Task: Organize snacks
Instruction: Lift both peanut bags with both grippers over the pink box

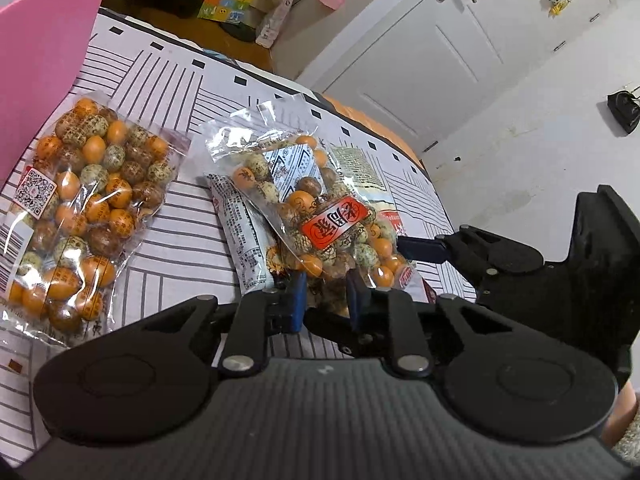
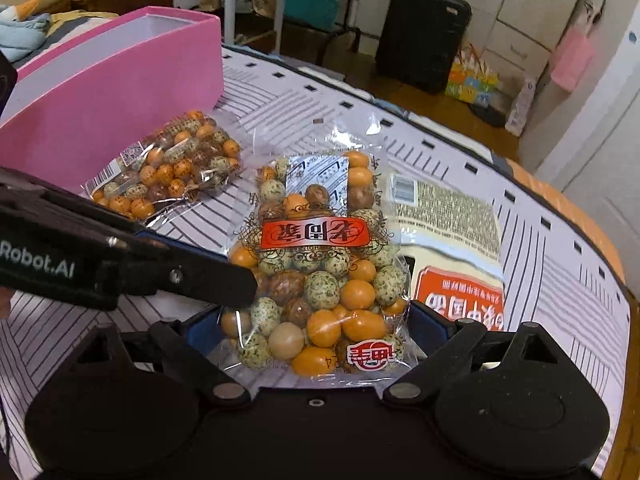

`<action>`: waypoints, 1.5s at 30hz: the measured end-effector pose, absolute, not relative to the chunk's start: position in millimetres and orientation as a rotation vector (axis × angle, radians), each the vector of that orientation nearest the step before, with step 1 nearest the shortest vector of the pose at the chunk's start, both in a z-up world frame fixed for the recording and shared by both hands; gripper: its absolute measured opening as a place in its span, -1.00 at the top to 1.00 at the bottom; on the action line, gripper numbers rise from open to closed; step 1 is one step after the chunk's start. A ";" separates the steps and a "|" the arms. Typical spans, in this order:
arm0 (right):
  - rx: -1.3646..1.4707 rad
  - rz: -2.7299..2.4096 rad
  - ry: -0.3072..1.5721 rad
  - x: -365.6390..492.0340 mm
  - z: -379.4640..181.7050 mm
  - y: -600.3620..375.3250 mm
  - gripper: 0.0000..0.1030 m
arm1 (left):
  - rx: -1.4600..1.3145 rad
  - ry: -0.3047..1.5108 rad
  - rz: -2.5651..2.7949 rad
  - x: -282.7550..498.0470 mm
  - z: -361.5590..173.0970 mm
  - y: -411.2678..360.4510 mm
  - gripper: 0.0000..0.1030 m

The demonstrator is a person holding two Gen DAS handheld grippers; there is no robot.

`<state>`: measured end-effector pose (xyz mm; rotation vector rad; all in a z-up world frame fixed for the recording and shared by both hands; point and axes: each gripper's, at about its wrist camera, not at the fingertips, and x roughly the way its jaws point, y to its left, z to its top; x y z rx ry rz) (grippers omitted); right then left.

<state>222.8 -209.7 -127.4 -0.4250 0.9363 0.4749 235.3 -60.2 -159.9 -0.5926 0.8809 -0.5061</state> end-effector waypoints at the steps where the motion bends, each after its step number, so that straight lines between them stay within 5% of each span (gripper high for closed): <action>1: -0.421 0.461 0.947 222.2 -127.6 -206.7 -0.85 | -0.597 0.891 -0.513 236.1 -160.3 -59.7 0.61; 14: -0.297 0.334 1.056 204.7 -124.2 -189.5 -0.79 | -0.554 0.960 -0.536 232.2 -156.5 -57.3 0.61; 45: -0.229 0.367 0.899 38.5 -45.8 -132.3 -0.80 | -0.204 1.022 -0.559 89.2 -45.7 -25.4 0.60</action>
